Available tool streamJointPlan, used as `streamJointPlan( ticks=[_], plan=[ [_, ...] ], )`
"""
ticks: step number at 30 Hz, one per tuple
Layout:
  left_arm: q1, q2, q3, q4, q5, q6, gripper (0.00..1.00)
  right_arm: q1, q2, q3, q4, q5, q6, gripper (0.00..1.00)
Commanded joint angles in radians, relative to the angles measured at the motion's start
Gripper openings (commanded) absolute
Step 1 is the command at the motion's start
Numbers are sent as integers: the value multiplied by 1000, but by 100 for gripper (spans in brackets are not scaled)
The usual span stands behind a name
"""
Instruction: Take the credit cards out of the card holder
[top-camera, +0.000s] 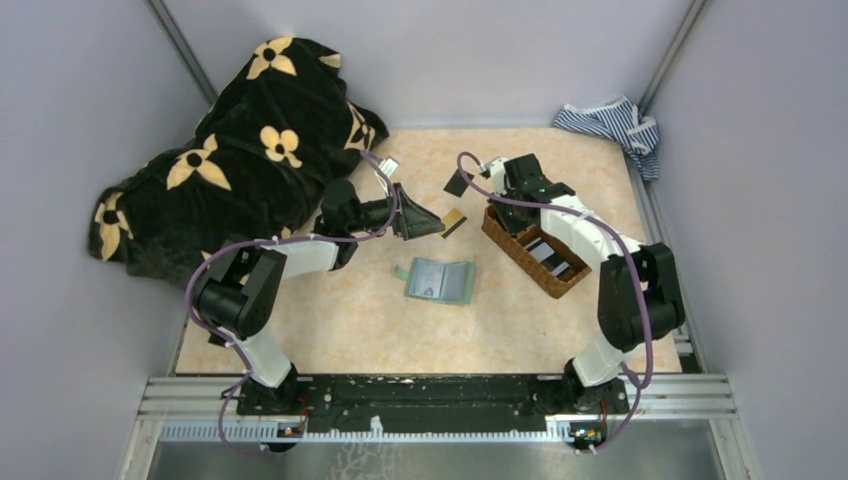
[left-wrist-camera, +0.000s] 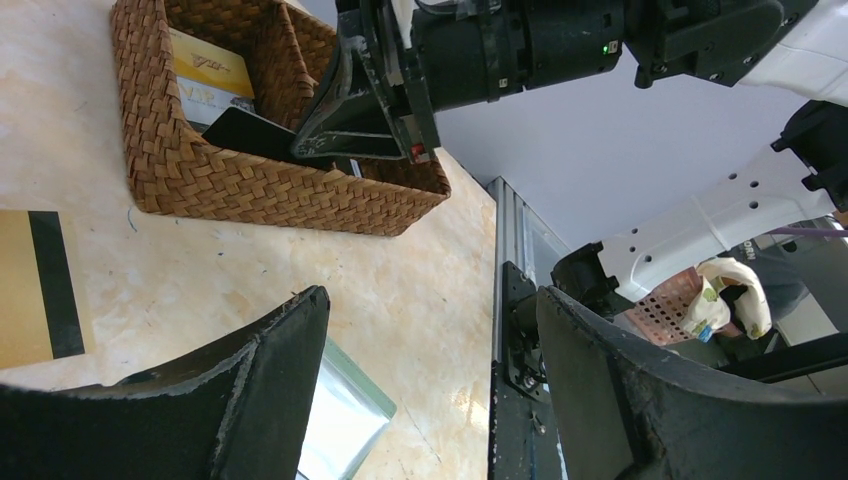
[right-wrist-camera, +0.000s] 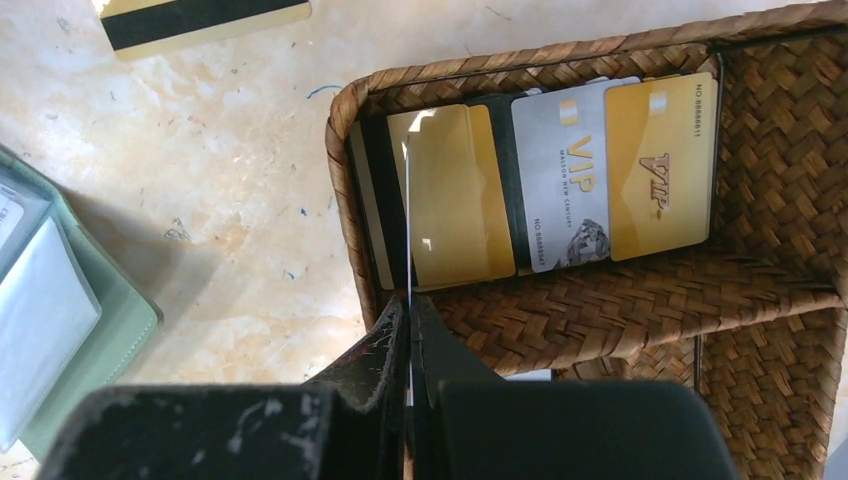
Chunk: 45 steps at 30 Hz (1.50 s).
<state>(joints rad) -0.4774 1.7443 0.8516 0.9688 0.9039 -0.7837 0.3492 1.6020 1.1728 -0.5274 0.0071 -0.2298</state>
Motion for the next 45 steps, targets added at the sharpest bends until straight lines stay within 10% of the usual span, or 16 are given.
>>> streamJointPlan(
  ticks=[1,25,32,45],
  plan=[
    [-6,-15,-8,24,16,21,81,26,21,43,13,39,-28,0],
    [-5,0,-12,45,28,2,81,91,34,48,53,132,-8,3],
    [-5,0,-10,44,32,1,81,91,3,57,54,122,2,31],
    [-6,-5,-15,25,-1,8,81,89,-154,22,181,108,91,32]
  ],
)
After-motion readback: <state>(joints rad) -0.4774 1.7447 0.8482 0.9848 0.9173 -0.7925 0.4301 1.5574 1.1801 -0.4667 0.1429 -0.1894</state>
